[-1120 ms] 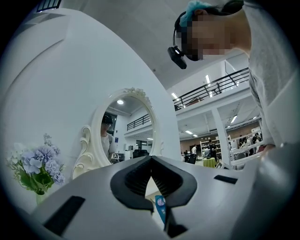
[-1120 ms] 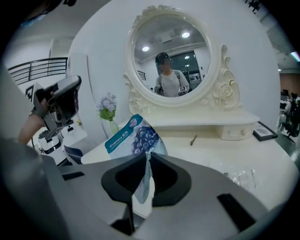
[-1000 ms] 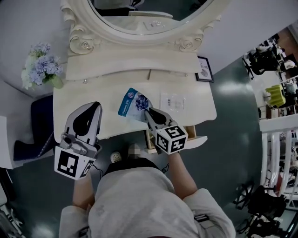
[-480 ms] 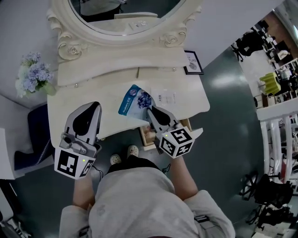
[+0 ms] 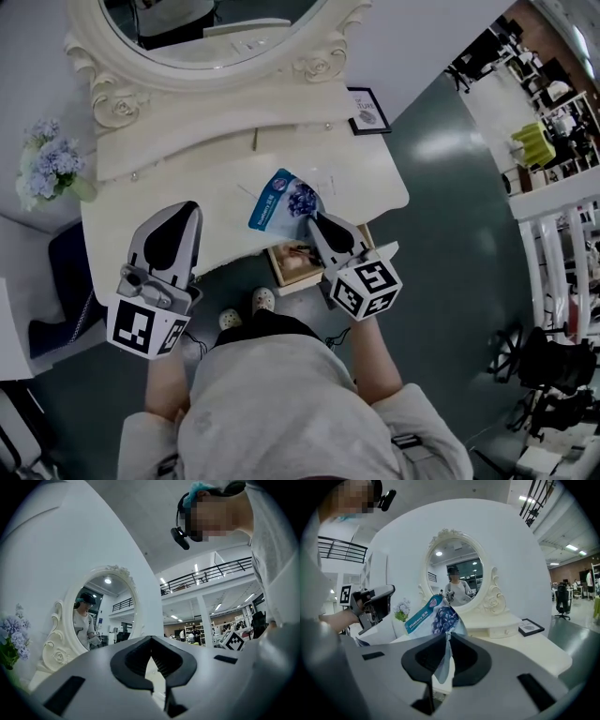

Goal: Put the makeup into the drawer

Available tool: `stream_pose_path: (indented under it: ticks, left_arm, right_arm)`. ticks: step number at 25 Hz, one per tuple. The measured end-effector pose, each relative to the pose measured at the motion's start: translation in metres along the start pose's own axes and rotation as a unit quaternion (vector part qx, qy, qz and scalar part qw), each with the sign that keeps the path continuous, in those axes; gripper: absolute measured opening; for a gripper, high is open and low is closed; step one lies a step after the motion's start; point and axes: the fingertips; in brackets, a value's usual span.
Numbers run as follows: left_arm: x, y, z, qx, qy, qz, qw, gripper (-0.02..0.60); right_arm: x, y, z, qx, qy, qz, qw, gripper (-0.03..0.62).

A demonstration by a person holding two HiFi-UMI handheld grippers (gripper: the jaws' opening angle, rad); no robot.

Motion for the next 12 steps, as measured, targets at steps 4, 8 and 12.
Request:
stream_pose_path:
  ticks: [4,8,12]
  left_arm:
    - [0.004,0.010,0.008,0.015,-0.004,-0.001,0.9999,0.014]
    - [0.008,0.019,0.015,0.030,-0.008,-0.004,0.9995,0.014]
    - [0.012,0.025,0.019,0.038,-0.012,-0.008,0.9992,0.014]
  right_arm:
    - [0.010,-0.012,0.013,0.016,-0.022,-0.016,0.999,0.043]
    - [0.025,-0.022,0.027,0.032,-0.039,-0.039,0.998,0.043]
    - [0.044,-0.030,0.038,0.040,-0.059,-0.070,0.995,0.043]
Point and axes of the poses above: the fingertips, and each gripper's own axes: y forward along the fingers, z to its right, x out of its underside, and after that the axes turned 7 degrees about -y, right-handed
